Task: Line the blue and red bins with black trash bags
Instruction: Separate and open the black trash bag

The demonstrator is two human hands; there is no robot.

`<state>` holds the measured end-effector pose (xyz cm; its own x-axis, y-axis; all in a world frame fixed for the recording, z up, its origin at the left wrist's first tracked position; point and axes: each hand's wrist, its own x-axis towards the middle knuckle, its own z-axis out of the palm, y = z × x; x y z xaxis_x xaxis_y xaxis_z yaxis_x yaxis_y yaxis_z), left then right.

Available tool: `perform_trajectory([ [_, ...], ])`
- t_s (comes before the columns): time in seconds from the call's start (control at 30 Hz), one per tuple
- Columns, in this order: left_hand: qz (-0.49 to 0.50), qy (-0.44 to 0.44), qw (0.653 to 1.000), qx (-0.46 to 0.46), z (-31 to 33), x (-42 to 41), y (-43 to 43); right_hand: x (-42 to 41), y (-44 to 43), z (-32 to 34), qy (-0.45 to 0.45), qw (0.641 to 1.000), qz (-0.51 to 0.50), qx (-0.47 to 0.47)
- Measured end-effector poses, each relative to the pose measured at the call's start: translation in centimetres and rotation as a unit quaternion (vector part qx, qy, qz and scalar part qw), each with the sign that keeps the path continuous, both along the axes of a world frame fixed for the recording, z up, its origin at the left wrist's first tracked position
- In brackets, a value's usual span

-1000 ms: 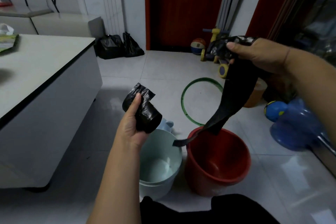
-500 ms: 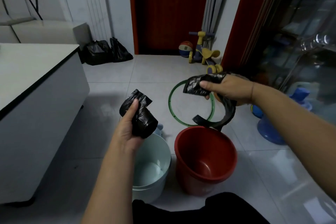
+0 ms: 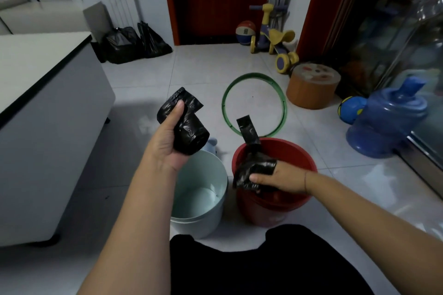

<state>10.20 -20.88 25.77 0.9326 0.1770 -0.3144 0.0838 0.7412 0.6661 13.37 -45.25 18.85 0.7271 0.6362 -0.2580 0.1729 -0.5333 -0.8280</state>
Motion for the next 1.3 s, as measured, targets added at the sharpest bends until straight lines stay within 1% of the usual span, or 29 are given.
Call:
perform_trajectory([
  [0.13, -0.004, 0.006, 1.0, 0.011, -0.1, 0.3, -0.3, -2.5, 0.0, -7.1, 0.051, 0.997, 0.009, -0.048],
  [0.2, -0.007, 0.005, 1.0, 0.012, 0.0, 0.3, -0.4, -3.1, 0.0, -9.5, 0.053, 0.996, -0.005, -0.065],
  [0.33, -0.002, 0.009, 0.999, 0.036, -0.1, 0.2, -0.2, -3.6, 0.3, -11.5, 0.059, 0.996, -0.055, -0.035],
  [0.4, -0.004, 0.008, 0.999, 0.034, -0.2, 0.3, -0.1, -4.1, 0.6, -11.5, 0.075, 0.994, -0.071, -0.025],
  [0.47, -0.009, 0.011, 0.999, 0.035, -0.3, 0.3, 0.1, -4.4, 0.8, -11.5, 0.083, 0.994, -0.065, -0.036],
  [0.6, -0.011, 0.012, 0.999, 0.046, -0.3, 0.3, 0.3, -4.8, 0.7, -12.2, 0.086, 0.986, -0.032, -0.138],
  [0.63, -0.01, 0.012, 0.999, 0.047, -0.3, 0.3, 0.4, -4.9, 0.6, -12.3, 0.102, 0.985, -0.039, -0.135],
  [0.7, -0.009, 0.013, 0.999, 0.046, -0.3, 0.2, 0.5, -5.1, 0.3, -12.4, 0.154, 0.981, -0.066, -0.093],
  [0.73, -0.007, 0.013, 0.999, 0.047, -0.2, 0.2, 0.5, -5.2, 0.1, -12.4, 0.163, 0.98, -0.071, -0.084],
  [0.8, -0.004, 0.012, 0.998, 0.057, -0.2, 0.1, 0.6, -5.1, -0.5, -12.4, 0.14, 0.983, -0.073, -0.092],
  [0.9, -0.003, 0.012, 0.997, 0.071, -0.1, 0.1, 0.8, -5.0, -1.9, -11.9, 0.142, 0.982, -0.082, -0.098],
  [1.03, -0.007, 0.011, 0.997, 0.074, 0.1, -0.3, 1.0, -5.3, -2.9, -10.0, 0.174, 0.981, -0.078, -0.029],
  [1.17, -0.009, 0.008, 0.997, 0.078, 0.3, -0.9, 1.2, -5.7, -3.5, -8.1, 0.178, 0.982, -0.062, -0.02],
  [1.3, -0.016, 0.003, 0.996, 0.085, 0.5, -1.4, 0.8, -5.8, -3.7, -5.8, 0.162, 0.985, -0.065, 0.013],
])
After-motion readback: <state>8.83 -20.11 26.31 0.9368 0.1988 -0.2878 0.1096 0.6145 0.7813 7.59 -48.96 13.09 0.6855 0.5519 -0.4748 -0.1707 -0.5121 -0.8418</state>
